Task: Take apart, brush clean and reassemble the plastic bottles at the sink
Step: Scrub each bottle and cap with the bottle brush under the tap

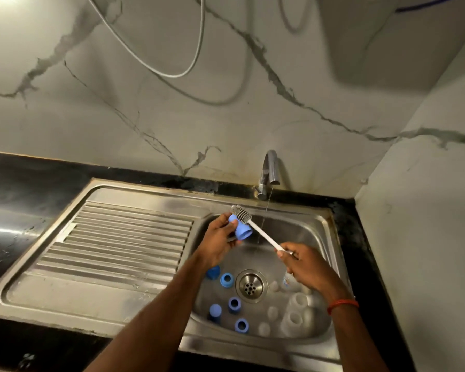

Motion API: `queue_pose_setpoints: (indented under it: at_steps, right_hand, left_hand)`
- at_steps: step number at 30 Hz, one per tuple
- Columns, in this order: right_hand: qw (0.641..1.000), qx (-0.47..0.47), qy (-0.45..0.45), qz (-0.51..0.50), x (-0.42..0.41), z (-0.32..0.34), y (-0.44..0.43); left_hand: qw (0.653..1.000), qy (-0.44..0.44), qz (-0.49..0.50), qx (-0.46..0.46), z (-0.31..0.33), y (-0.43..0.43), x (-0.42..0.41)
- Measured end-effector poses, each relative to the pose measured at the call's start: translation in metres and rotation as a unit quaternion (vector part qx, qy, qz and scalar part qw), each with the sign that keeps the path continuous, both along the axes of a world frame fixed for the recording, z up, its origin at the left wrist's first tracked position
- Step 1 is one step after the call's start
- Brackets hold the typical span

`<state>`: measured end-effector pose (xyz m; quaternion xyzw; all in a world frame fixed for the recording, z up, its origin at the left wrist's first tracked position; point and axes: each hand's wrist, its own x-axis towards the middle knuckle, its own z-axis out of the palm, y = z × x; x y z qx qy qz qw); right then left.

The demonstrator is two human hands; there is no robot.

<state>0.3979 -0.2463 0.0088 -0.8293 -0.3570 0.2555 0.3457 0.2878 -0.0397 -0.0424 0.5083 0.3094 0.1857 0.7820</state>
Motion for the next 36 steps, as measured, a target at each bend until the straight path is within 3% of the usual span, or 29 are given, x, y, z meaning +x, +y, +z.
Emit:
queue_pose_setpoints:
  at_steps: [5, 11, 17, 20, 27, 29, 33, 36]
  right_hand:
    - [0.998, 0.011, -0.056, 0.004, -0.015, 0.004, 0.009]
    - [1.000, -0.016, 0.018, 0.008, -0.010, 0.004, -0.017]
    - [0.992, -0.047, -0.121, -0.010, -0.007, 0.005, -0.023]
    - [0.967, -0.105, -0.233, -0.008, -0.016, 0.007, -0.015]
    - [0.906, -0.082, -0.408, -0.074, -0.032, 0.007, 0.001]
    - [0.917, -0.085, -0.382, -0.075, -0.036, 0.004, 0.004]
    - [0.949, -0.066, -0.308, 0.021, -0.033, 0.014, 0.009]
    - [0.949, -0.048, -0.311, -0.011, -0.023, 0.023, 0.007]
  left_hand:
    - [1.000, -0.019, 0.004, -0.010, 0.004, -0.007, 0.008]
    - [0.993, -0.050, 0.072, -0.083, 0.001, 0.007, 0.008]
    - [0.969, -0.060, 0.150, -0.186, 0.007, 0.006, 0.014]
    - [0.967, -0.069, 0.153, -0.192, 0.009, 0.010, 0.017]
    - [0.967, -0.083, 0.156, -0.184, 0.012, 0.005, 0.019]
    - [0.965, -0.093, 0.183, -0.163, 0.014, 0.007, 0.025]
    - [0.957, -0.072, 0.234, -0.159, 0.012, 0.009, 0.022]
    - [0.959, -0.081, 0.218, -0.163, 0.014, 0.010, 0.019]
